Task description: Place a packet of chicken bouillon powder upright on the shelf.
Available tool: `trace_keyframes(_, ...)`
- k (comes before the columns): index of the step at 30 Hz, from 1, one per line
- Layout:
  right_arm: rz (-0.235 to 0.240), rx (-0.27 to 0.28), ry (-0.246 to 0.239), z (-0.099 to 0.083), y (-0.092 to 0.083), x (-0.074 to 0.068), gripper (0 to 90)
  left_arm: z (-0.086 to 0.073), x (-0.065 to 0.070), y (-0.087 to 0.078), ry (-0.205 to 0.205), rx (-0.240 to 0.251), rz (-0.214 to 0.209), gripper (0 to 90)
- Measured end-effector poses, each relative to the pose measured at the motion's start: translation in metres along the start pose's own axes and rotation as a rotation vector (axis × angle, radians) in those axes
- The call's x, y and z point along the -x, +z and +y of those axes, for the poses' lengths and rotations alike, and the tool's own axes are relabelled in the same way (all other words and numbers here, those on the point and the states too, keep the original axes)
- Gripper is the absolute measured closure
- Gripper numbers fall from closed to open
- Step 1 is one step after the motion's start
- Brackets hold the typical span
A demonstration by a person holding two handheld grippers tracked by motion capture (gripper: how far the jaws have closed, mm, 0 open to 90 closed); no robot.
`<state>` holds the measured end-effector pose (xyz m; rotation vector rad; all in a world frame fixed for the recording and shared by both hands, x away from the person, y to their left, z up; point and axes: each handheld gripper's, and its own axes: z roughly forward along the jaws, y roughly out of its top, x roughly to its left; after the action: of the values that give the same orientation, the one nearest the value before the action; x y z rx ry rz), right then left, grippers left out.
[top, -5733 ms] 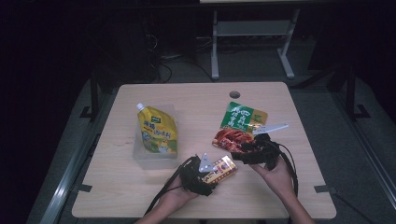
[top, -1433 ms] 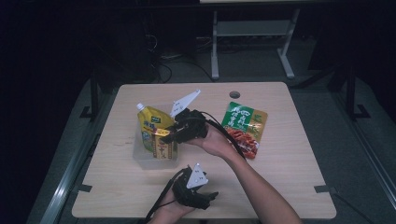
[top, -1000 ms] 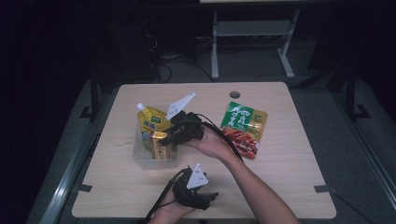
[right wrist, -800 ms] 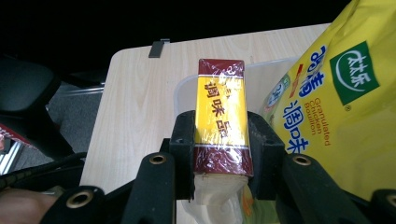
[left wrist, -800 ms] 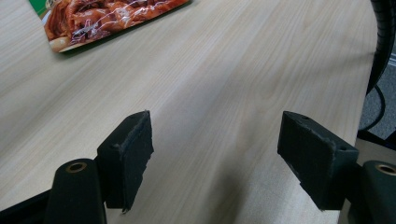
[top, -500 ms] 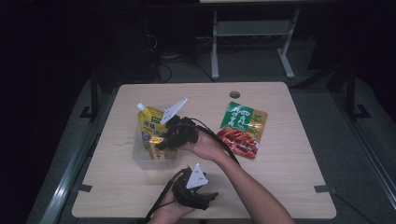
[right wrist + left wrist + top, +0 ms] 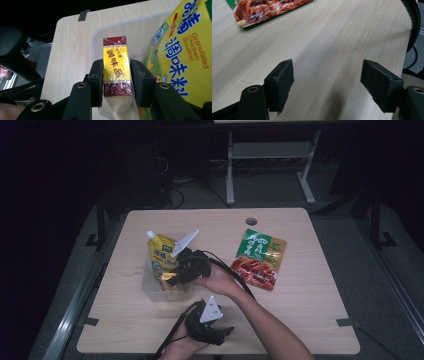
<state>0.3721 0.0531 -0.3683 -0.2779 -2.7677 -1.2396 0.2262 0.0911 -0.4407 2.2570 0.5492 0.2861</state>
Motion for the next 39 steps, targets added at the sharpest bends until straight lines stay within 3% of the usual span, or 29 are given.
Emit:
trace_keyframes(17,0.026,0.045,0.024,-0.001,-0.01,-0.003,59.1,0.001,0.001,0.001,-0.014,0.002,-0.004,25.8)
trace_keyframes(39,-0.009,0.097,0.036,-0.016,-0.044,-0.005,57.1,0.001,0.0,0.002,-0.012,-0.004,-0.005,25.9)
